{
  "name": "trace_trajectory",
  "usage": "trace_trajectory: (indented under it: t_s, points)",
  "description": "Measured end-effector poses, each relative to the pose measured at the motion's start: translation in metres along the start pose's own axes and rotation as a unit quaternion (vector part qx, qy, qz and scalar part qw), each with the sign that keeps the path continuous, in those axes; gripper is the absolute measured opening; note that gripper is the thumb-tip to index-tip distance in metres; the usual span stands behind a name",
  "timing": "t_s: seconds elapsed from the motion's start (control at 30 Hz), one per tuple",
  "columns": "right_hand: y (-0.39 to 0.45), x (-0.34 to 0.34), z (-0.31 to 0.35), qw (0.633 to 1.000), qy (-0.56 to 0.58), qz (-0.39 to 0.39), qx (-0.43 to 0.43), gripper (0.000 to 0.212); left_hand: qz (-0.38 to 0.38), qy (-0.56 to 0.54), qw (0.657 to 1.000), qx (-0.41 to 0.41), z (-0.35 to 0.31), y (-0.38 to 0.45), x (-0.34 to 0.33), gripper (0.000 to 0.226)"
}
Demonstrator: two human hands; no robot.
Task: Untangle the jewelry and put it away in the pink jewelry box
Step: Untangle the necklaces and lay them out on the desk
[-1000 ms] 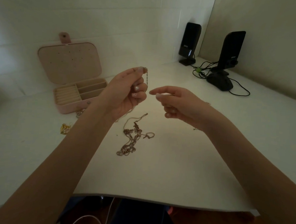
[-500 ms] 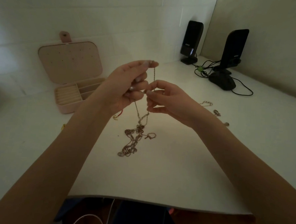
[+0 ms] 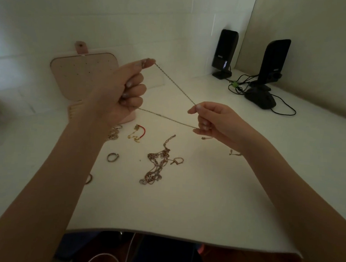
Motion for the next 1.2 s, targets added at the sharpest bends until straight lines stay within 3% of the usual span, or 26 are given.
trace_trajectory:
  t_s: [0.2,0.3,0.37,0.5,0.6,0.73,0.93,1.07,1.2]
  points:
    - [-0.007,0.019,0.0,0.996,-0.091,-0.02,0.017,0.016,0.078,-0.191,0.978,0.035,0.008,0.002,0.005,0.014]
    - [-0.016,0.02,0.005,0.976,-0.21,-0.006,0.048,0.013,0.083,-0.304,0.949,0.017,0.018,0.006,0.001,0.026]
    - [-0.023,0.016,0.009,0.96,-0.267,0.014,0.086,0.01,0.07,-0.32,0.945,0.003,0.026,0.008,-0.009,0.029]
    - [-0.043,0.02,0.012,0.934,-0.324,0.06,0.138,0.009,0.04,-0.322,0.946,0.004,0.04,0.01,-0.036,0.011]
    - [-0.063,0.038,0.011,0.915,-0.369,0.074,0.148,0.01,0.023,-0.305,0.952,0.011,0.049,0.01,-0.054,0.013]
    - [-0.096,0.073,0.007,0.912,-0.383,0.081,0.122,0.015,-0.01,-0.229,0.973,0.022,0.067,0.008,-0.075,0.016]
    - [-0.133,0.102,-0.002,0.896,-0.411,0.079,0.147,0.013,-0.093,-0.082,0.992,-0.007,0.099,0.002,-0.108,0.015]
    - [-0.143,0.111,-0.01,0.865,-0.462,0.093,0.172,0.011,-0.071,-0.166,0.984,0.0,0.111,-0.001,-0.125,0.013]
    - [-0.149,0.121,-0.012,0.891,-0.425,0.051,0.152,0.007,-0.077,-0.027,0.996,0.044,0.122,-0.005,-0.128,0.009]
Point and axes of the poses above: each hand's wrist, its own y-axis towards the middle knuckle, its own x-axis out of the back of the hand, z = x × y, the point moved 3 cm from there along y, towards the middle knuckle, and after that the axes turned 13 degrees about x, right-handed, at the moved point
